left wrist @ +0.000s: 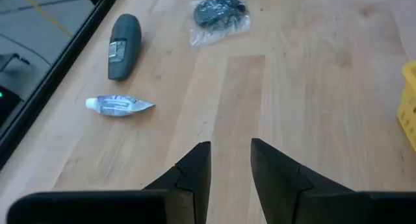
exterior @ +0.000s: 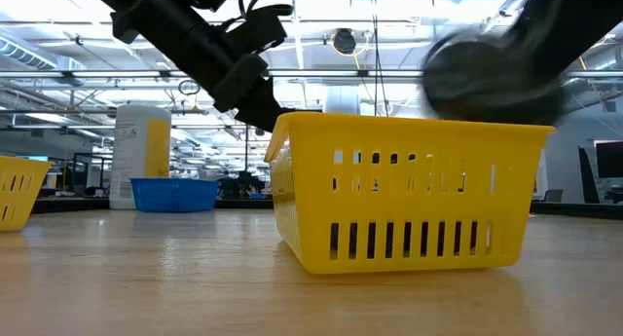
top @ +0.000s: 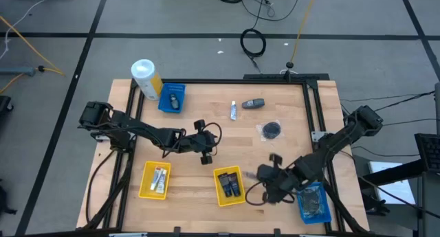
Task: Pick & Place Travel size toiletries
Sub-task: Put the black hairbrush into the bottom blue bin
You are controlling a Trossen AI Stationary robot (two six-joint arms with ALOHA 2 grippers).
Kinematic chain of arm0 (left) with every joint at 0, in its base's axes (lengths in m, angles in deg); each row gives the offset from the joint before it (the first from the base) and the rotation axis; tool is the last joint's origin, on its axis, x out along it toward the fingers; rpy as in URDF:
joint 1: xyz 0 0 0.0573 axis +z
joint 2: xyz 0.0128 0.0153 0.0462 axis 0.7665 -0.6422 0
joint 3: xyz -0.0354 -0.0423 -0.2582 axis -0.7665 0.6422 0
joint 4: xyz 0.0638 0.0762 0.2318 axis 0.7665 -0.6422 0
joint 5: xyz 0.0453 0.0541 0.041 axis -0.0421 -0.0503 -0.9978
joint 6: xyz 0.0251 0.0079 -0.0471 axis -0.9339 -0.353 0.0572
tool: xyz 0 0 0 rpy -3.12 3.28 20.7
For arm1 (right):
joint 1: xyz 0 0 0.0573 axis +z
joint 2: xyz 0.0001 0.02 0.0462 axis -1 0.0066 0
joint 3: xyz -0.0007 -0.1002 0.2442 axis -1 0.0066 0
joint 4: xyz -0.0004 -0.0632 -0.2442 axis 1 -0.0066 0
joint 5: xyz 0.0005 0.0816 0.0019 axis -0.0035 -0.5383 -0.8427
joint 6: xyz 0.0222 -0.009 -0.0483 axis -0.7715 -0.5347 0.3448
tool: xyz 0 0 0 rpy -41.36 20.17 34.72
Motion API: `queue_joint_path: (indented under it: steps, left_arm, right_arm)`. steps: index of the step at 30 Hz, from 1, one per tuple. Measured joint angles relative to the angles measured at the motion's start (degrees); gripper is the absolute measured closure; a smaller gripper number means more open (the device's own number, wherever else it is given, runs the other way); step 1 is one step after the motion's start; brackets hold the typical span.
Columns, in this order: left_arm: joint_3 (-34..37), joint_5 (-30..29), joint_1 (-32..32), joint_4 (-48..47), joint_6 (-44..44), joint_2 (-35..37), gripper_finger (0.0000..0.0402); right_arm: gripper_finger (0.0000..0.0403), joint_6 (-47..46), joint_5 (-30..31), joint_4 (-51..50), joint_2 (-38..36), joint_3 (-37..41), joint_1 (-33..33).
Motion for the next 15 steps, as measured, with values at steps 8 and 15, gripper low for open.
queue_joint_path:
  steps: [8,15]
  left_arm:
    - [-0.02,-0.2,-0.43,1.5,-4.31,-0.39,0.0291]
    - [-0.02,-0.06,-0.12,8.06,-11.87,-0.39,0.0291]
  right_arm:
    - [0.0383,-42.23,-28.21,-14.28,-0.31,-9.31,6.68]
    - [0.0383,-76.66,-46.39,-23.8,-0.5,-10.48,16.62]
